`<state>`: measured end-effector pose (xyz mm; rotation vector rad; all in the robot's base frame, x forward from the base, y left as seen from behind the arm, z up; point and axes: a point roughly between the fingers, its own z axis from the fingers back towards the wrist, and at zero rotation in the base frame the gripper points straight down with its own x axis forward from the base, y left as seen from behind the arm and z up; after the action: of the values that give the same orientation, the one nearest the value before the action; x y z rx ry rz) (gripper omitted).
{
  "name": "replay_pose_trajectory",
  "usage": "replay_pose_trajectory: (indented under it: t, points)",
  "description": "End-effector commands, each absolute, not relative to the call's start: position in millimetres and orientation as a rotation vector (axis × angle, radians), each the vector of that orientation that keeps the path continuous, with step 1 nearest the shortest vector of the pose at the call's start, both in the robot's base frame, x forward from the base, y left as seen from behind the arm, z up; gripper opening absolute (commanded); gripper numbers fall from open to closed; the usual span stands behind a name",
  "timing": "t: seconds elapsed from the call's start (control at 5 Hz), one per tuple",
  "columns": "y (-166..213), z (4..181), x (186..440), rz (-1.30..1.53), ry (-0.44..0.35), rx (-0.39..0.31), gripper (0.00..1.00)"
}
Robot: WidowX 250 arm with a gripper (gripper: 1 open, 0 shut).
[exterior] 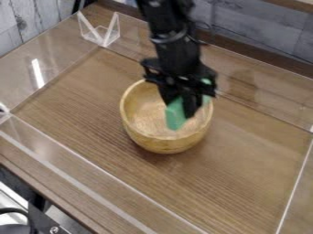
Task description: Move green object from inside the wooden bowl to the table next to it
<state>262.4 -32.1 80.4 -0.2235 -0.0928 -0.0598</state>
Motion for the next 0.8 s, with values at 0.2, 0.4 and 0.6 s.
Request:
replay_pose_trajectory:
  t: [0.2,0.4,0.6]
  points:
    - [-47.3,83.1,260.9,-0.063,-0.103,-0.206,0.00]
    - [-47.9,90.4,259.9,-0.078,-0.089,-0.206,0.00]
    - [-48.6,97.1,258.6,-0.093,-0.076,-0.206,0.00]
